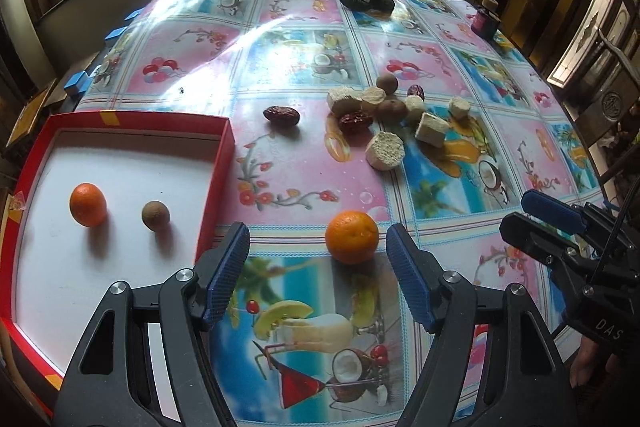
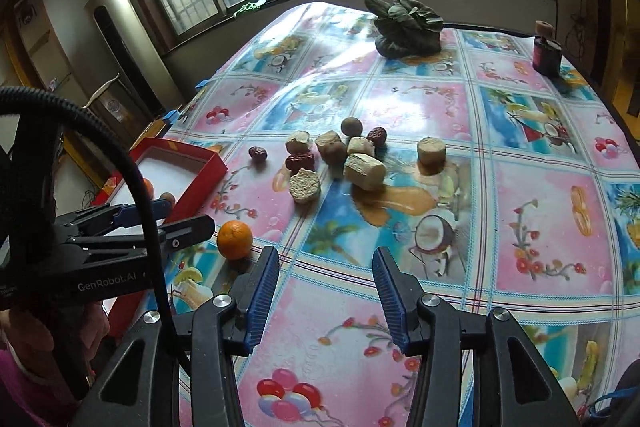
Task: Organize fruits
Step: 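Grasp a second orange with the left gripper while the right gripper approaches a grain cake, then grasp the round grain cake with the right gripper while the left gripper lifts the orange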
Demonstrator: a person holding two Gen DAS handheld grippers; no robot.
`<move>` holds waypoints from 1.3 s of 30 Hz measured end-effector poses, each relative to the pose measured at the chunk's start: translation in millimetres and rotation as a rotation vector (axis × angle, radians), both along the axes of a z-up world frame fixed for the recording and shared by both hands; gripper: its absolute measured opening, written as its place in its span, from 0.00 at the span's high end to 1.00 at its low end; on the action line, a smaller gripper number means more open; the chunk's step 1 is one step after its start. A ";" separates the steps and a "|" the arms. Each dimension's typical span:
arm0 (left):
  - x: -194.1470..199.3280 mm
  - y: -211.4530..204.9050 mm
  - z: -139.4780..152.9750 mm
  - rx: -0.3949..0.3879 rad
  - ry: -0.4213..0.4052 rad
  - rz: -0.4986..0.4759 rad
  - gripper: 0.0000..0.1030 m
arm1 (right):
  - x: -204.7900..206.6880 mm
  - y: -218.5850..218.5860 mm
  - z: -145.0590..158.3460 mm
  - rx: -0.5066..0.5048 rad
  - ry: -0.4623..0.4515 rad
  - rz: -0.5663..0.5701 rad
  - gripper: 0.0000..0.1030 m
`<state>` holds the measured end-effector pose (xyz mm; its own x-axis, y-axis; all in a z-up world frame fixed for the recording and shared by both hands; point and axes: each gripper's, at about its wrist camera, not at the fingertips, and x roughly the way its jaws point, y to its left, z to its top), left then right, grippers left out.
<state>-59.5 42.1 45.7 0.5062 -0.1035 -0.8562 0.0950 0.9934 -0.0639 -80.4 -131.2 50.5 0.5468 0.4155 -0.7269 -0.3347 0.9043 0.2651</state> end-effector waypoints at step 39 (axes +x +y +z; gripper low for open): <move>11.2 -17.7 -32.4 0.047 -0.002 -0.067 0.69 | 26.3 5.5 -17.3 0.000 0.054 0.001 0.54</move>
